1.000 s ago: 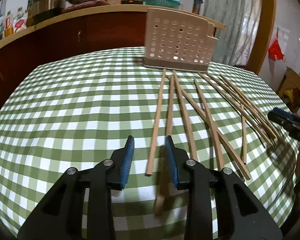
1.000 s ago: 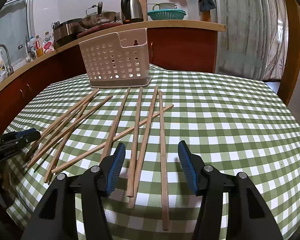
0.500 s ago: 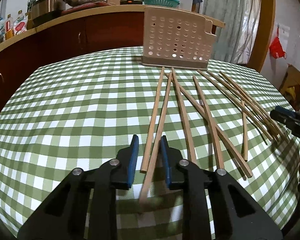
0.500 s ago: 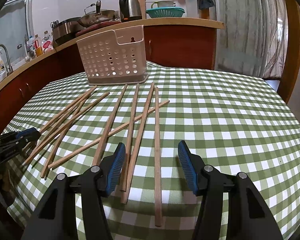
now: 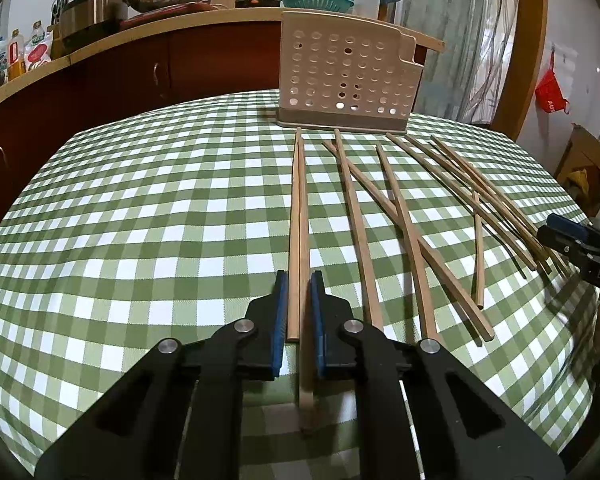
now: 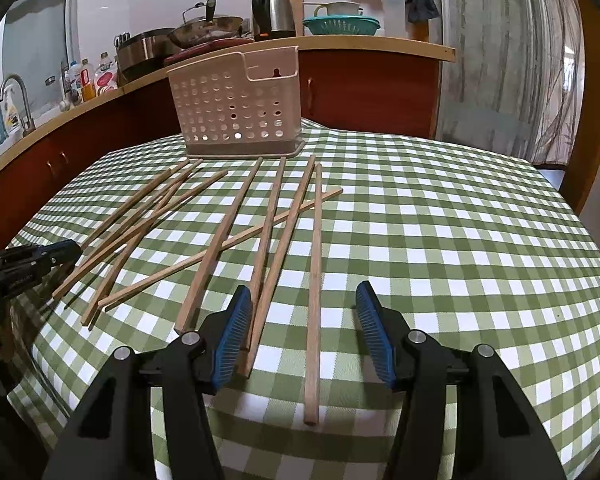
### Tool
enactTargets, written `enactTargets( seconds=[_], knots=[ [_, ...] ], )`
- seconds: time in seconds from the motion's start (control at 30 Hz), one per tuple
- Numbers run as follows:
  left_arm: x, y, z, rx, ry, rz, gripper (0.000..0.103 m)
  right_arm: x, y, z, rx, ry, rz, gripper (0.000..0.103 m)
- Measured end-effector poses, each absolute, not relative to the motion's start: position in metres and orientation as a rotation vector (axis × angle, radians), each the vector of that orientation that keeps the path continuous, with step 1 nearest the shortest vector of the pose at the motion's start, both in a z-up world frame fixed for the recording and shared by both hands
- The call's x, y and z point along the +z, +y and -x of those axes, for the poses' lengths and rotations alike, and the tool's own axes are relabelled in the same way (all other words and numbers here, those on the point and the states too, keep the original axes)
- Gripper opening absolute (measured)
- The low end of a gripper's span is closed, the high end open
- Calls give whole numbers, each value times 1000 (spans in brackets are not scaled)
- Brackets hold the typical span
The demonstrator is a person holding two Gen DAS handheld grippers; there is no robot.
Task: Organize utensils
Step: 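Close the left gripper on a wooden chopstick while the right gripper closes on another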
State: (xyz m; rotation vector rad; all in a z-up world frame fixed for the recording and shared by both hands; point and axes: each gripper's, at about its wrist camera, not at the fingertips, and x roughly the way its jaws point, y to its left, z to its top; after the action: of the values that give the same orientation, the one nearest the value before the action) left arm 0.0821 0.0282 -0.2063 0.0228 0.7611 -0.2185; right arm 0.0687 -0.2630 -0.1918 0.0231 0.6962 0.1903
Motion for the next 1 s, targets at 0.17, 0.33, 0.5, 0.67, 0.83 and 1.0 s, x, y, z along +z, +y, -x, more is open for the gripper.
enactTargets(
  seconds=[0.17,0.33,0.5,0.67,0.83,1.0],
  knots=[
    [-205,32,-78,-202,767,3,13,-190,-260,-69,191,687,-11,54],
    [-203,37,-71,-186,774,17,28,-190,-257,-69,194,689,-8,54],
    [-195,36,-64,-195,738,29,28,-191,-257,-69,193,689,-7,54],
    [-200,29,-64,-242,779,42,27,-190,-256,-69,195,689,-9,54],
    [-202,19,-64,-286,785,45,27,-191,-256,-70,195,691,-10,54],
    [-206,22,-63,-256,815,61,27,-190,-256,-70,192,685,-17,54]
  ],
)
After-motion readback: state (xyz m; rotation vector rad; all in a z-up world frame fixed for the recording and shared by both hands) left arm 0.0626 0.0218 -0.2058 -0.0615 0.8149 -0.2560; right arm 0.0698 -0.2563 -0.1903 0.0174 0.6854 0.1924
